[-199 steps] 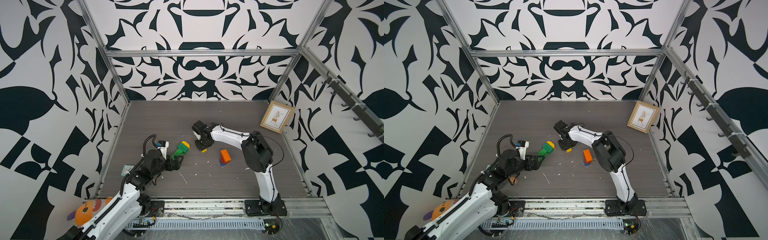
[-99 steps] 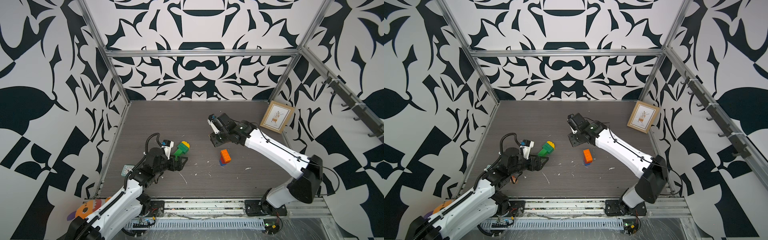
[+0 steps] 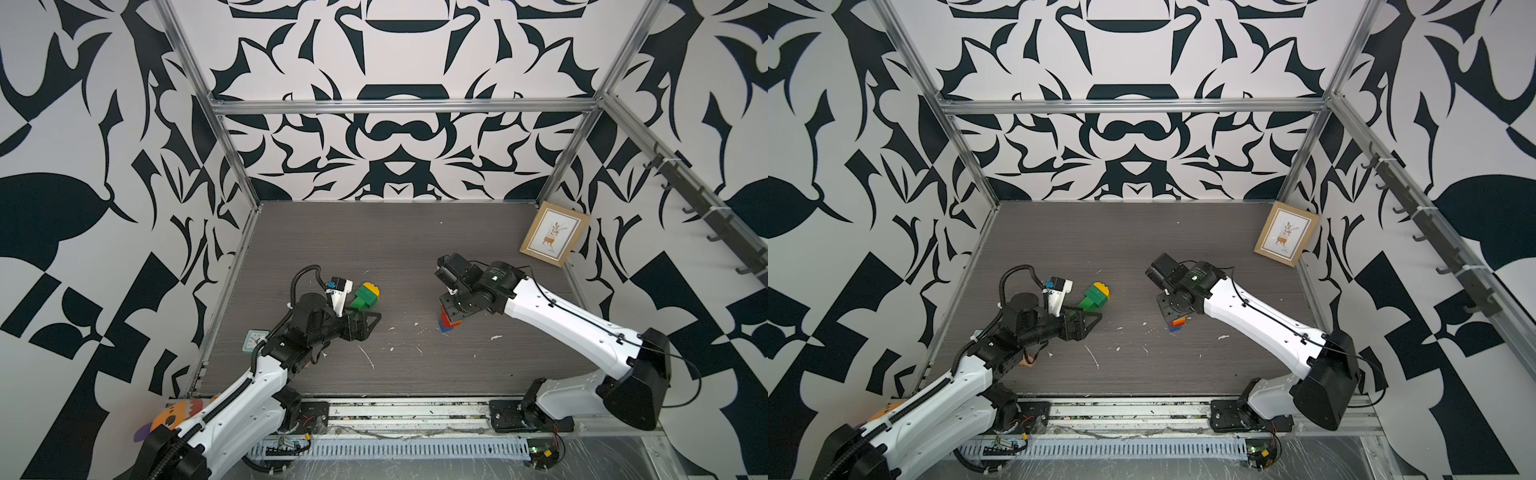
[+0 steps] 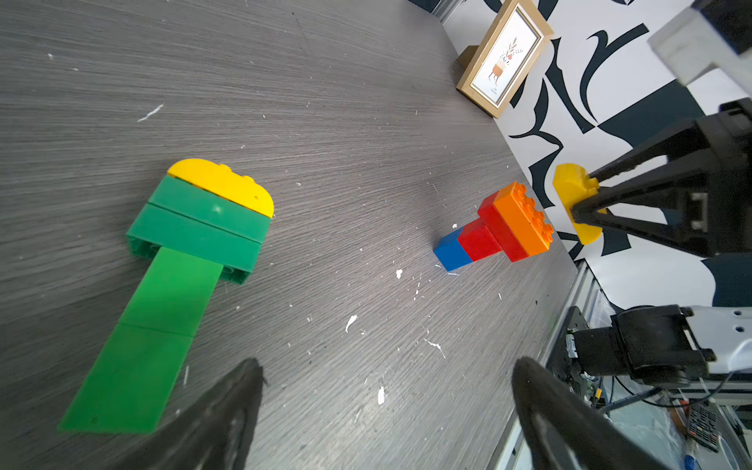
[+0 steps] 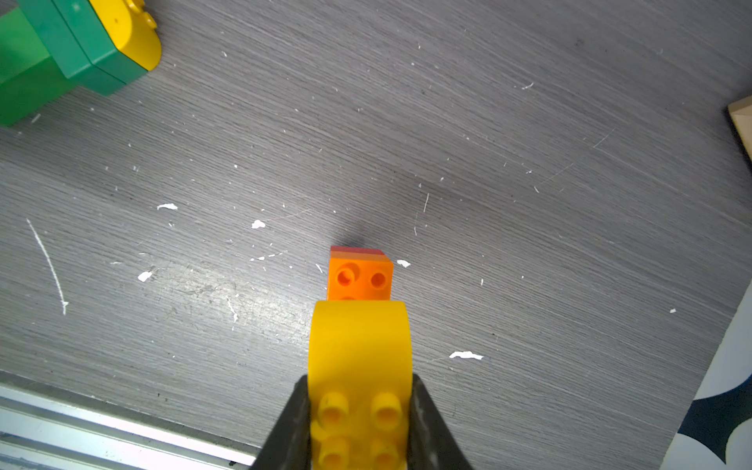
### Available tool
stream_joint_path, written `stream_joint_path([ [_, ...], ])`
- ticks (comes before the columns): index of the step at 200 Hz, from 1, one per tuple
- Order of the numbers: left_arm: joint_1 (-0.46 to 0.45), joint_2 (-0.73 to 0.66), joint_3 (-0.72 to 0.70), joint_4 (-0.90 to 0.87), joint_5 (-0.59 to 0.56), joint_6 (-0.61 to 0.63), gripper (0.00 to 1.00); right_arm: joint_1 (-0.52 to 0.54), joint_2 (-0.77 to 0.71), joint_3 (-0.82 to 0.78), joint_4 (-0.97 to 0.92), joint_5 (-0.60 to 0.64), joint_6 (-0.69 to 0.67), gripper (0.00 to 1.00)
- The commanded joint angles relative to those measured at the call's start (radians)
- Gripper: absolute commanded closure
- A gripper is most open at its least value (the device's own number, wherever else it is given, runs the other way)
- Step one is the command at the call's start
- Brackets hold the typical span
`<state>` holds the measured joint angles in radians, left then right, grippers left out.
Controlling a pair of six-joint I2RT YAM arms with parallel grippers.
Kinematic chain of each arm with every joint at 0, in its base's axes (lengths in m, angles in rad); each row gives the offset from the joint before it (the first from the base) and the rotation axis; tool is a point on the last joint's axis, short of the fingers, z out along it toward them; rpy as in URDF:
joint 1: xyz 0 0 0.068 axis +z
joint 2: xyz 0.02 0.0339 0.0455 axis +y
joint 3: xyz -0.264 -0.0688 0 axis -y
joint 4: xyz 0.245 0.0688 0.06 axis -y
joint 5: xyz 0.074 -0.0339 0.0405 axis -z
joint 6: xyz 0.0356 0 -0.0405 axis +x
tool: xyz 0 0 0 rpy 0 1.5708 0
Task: Assemble an ice cream with lego
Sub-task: Assemble the lego brick with the lego brick.
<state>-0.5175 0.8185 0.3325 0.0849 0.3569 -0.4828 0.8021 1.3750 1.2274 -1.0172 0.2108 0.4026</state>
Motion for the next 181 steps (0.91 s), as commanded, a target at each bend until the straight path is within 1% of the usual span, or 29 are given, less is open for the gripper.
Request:
stream_joint_path([
  [1, -0.003, -0.019, -0.004, -0.011, 0.001, -0.008, 0.01, 0.002, -0.022, -0.021, 0.016, 0.022, 0.025, 0.8],
  [41, -0.003, -0.014, 0.002, -0.006, 0.001, -0.014, 0.01, 0.005, -0.031, -0.062, 0.059, 0.001, 0.041, 0.77],
  [136, -0.003, -0.002, 0.009, -0.023, -0.002, -0.006, 0.01, 0.005, 0.008, -0.035, 0.06, -0.007, 0.052, 0.76],
  [138, -0.003, -0.004, 0.008, -0.024, -0.002, -0.006, 0.01, 0.005, 0.008, -0.035, 0.061, -0.034, 0.052, 0.76],
  [143, -0.003, -0.004, 0.008, -0.024, -0.003, -0.005, 0.01, 0.005, 0.008, -0.035, 0.063, -0.046, 0.052, 0.76],
  [181, -0.003, -0.007, 0.007, -0.028, -0.004, -0.004, 0.01, 0.006, 0.014, -0.033, 0.064, -0.044, 0.053, 0.75],
])
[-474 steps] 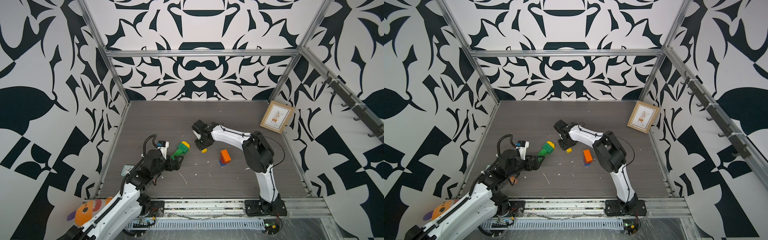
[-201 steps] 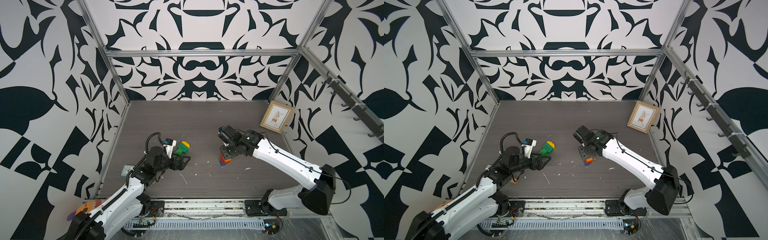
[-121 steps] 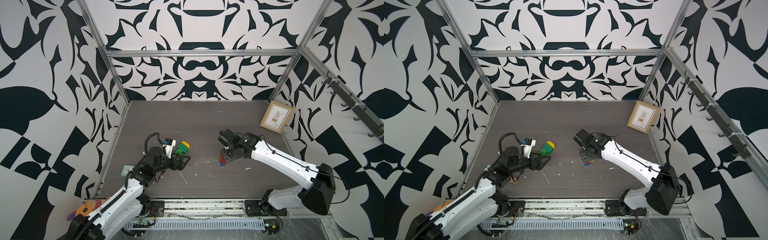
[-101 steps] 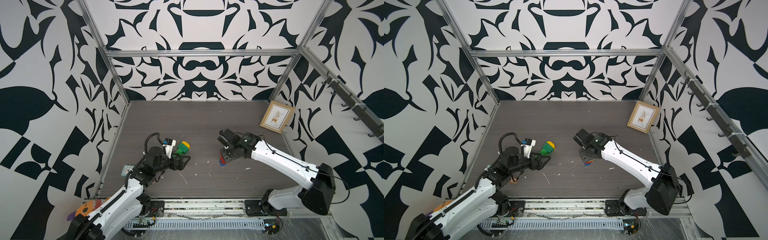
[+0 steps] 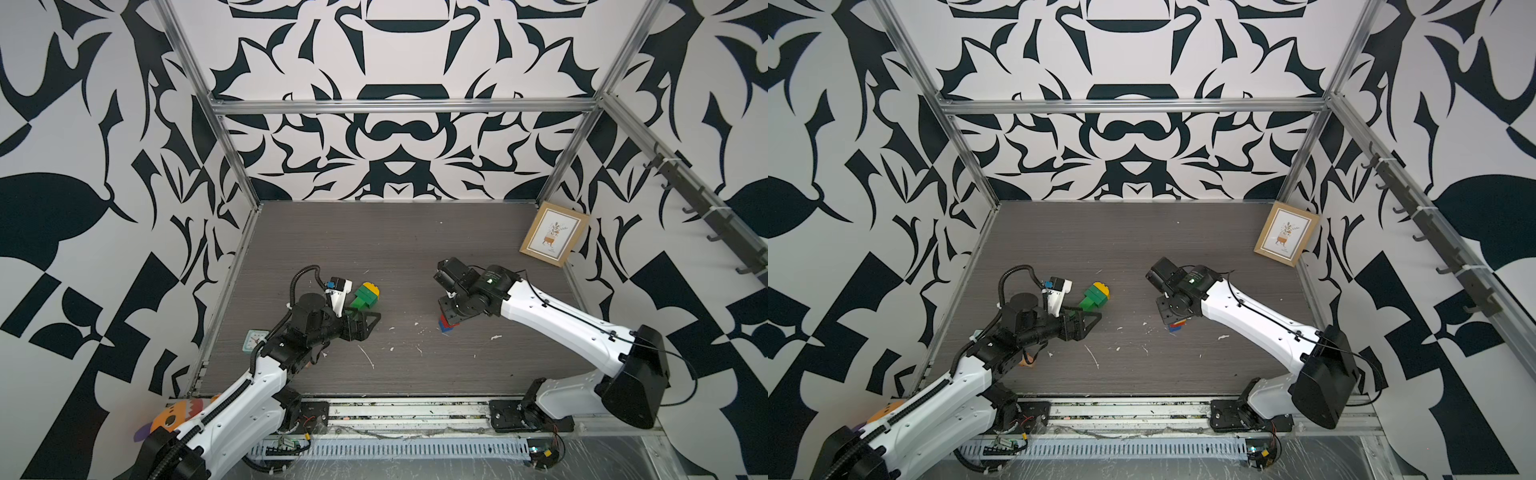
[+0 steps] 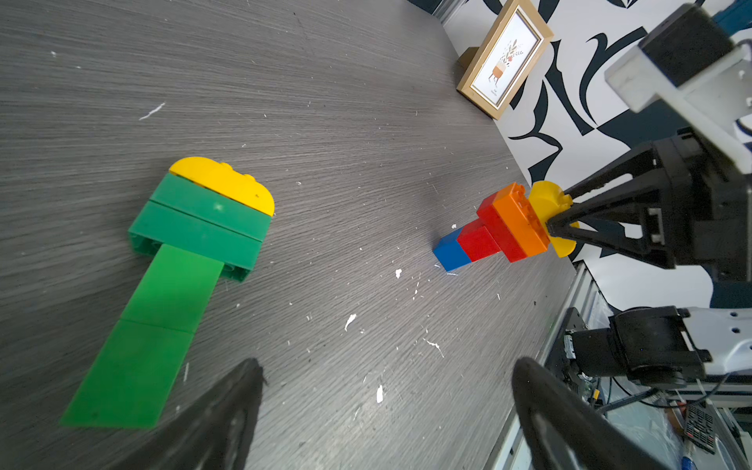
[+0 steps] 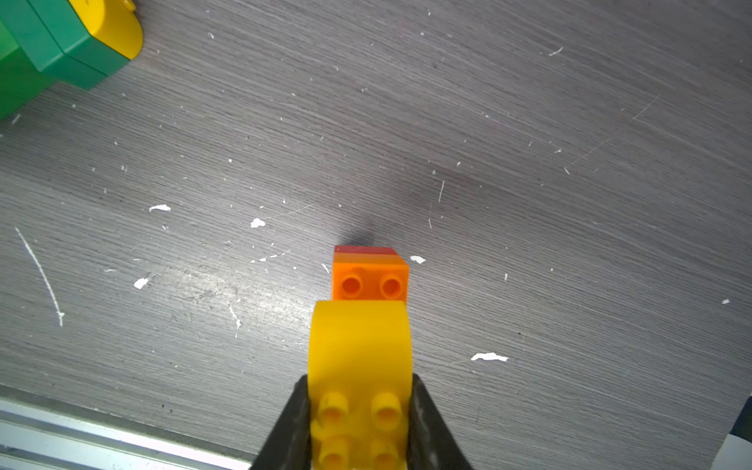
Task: Assemble an ice cream with lego
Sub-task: Assemble the lego brick with the lego brick.
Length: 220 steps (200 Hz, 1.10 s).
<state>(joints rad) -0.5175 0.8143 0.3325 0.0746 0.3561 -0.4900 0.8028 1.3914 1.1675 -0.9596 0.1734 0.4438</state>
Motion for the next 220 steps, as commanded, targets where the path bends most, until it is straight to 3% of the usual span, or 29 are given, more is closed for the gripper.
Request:
stream_joint_path([
  [1, -0.003, -0.003, 0.007, -0.018, -0.003, 0.003, 0.01, 0.006, -0.001, 0.027, 0.006, -0.006, 0.012, 0.75],
  [43, -0.003, -0.003, 0.005, -0.022, -0.006, 0.006, 0.01, 0.006, 0.006, 0.026, 0.009, 0.008, 0.01, 0.72],
  [105, -0.003, -0.022, 0.005, -0.038, -0.011, 0.007, 0.01, 0.006, 0.022, 0.026, 0.018, 0.01, 0.002, 0.58],
  [220, -0.002, -0.047, 0.005, -0.056, -0.02, 0.008, 0.01, 0.006, -0.002, 0.052, 0.006, 0.09, -0.002, 0.52],
])
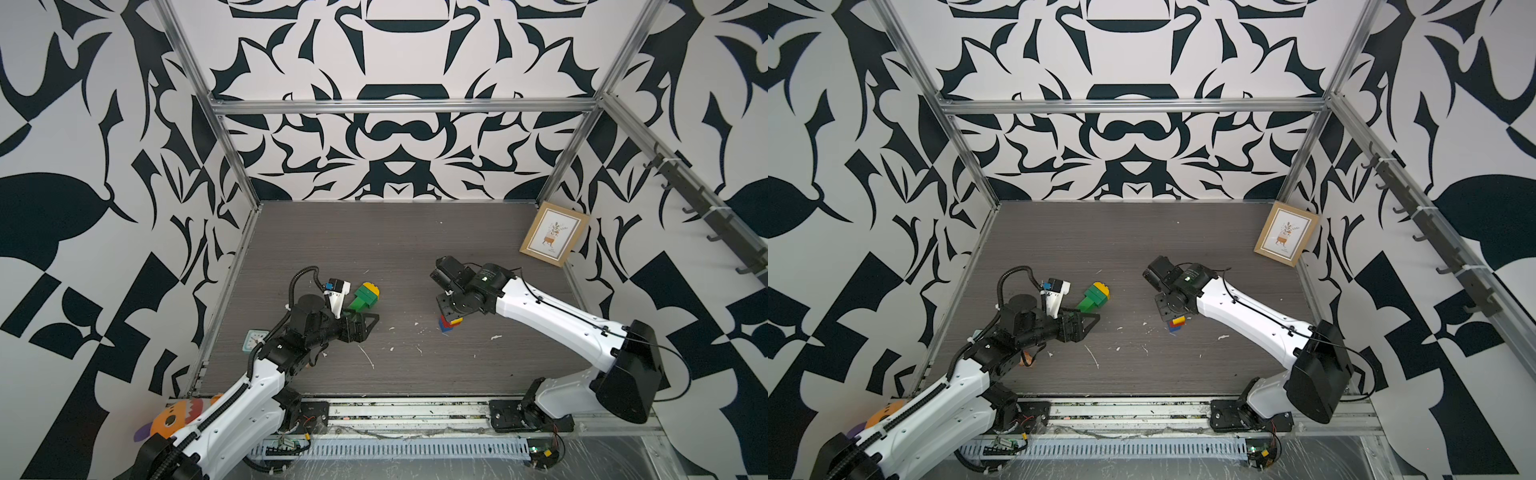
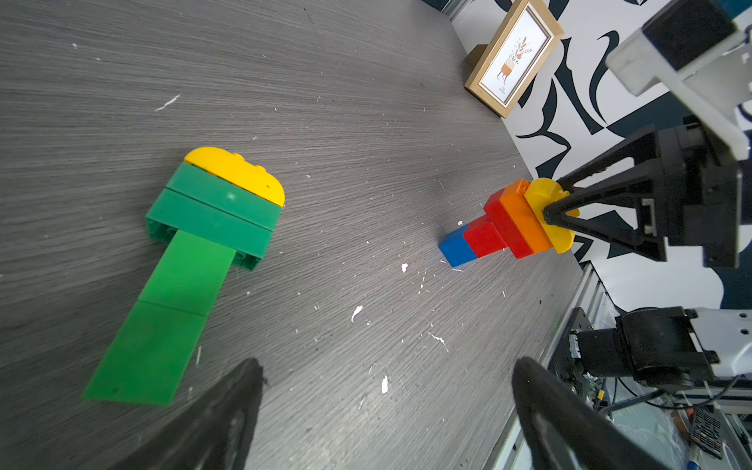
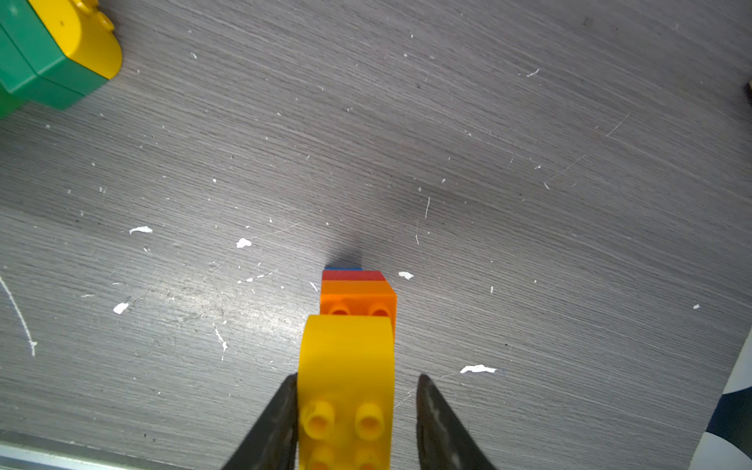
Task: Assemble an ice cream with lego
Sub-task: Assemble the lego brick with the lego brick.
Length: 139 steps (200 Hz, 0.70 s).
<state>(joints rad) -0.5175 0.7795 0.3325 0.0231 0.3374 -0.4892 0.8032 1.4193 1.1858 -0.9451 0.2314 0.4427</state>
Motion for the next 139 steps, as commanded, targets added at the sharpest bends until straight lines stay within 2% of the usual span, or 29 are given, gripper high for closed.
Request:
stream_joint_path([
  [1, -0.003, -0.013, 0.004, -0.005, -0.001, 0.007, 0.01, 0.005, -0.031, 0.034, -0.009, 0.032, 0.0, 0.52],
  [47, -0.003, -0.014, 0.007, -0.008, -0.001, 0.008, 0.01, 0.005, -0.032, 0.037, -0.007, 0.046, -0.006, 0.52],
  [95, -0.003, -0.016, 0.005, -0.011, -0.004, 0.004, 0.01, 0.025, -0.115, 0.014, 0.044, 0.033, -0.022, 0.49],
  [139, -0.003, -0.013, 0.003, -0.009, -0.001, 0.0, 0.01, 0.03, -0.105, -0.021, 0.035, 0.023, -0.007, 0.48],
])
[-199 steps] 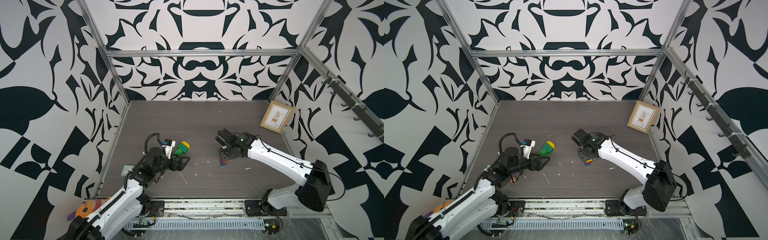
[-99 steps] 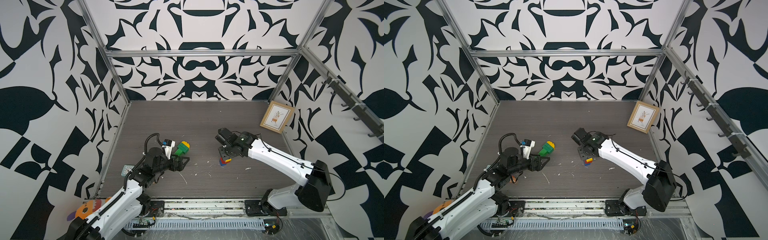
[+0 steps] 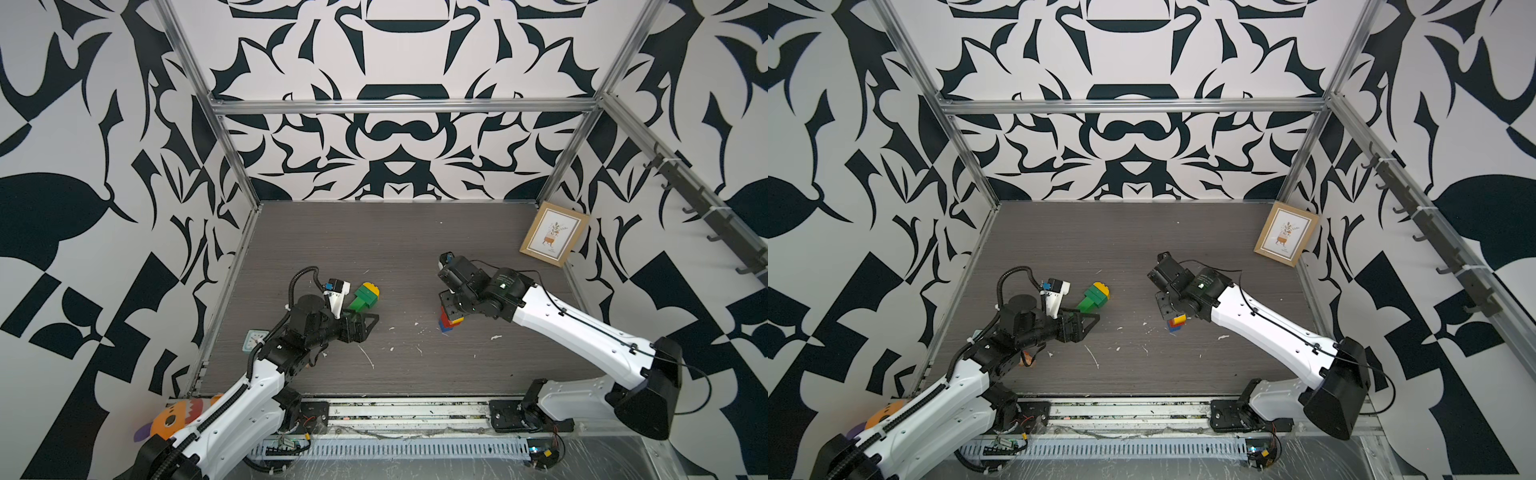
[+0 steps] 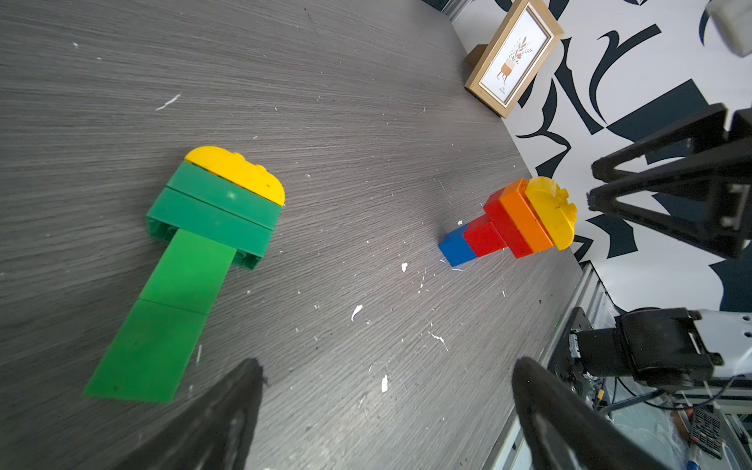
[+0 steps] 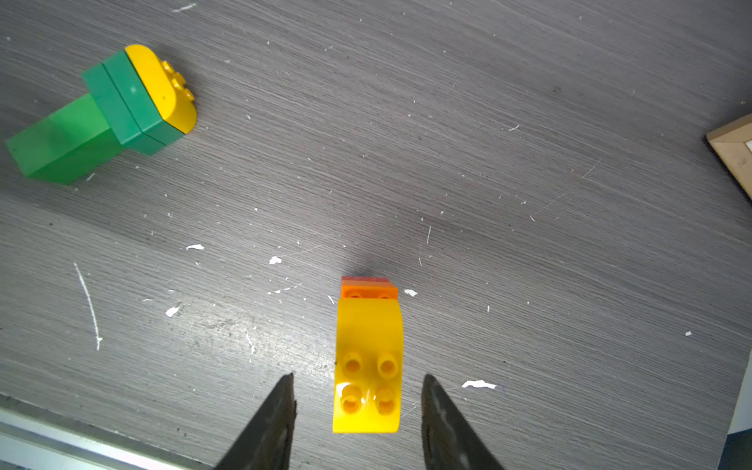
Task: Assemble an ice cream with lego
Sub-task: Assemble the lego brick with the lego brick.
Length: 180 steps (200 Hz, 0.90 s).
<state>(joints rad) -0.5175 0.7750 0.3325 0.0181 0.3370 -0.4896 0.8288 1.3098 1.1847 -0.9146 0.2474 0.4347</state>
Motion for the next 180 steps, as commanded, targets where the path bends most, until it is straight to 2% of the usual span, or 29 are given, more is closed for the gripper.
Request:
stream_joint_path([
  [1, -0.002, -0.008, 0.003, -0.004, 0.0, 0.0, 0.01, 0.003, 0.005, -0.02, 0.005, 0.006, 0.002, 0.48],
  [128, -0.003, 0.0, -0.001, 0.003, 0.003, 0.0, 0.01, -0.02, 0.018, -0.076, 0.043, -0.041, 0.004, 0.51],
  [180, -0.004, 0.002, -0.001, 0.005, 0.004, -0.002, 0.01, -0.028, 0.013, -0.089, 0.063, -0.08, 0.009, 0.63],
])
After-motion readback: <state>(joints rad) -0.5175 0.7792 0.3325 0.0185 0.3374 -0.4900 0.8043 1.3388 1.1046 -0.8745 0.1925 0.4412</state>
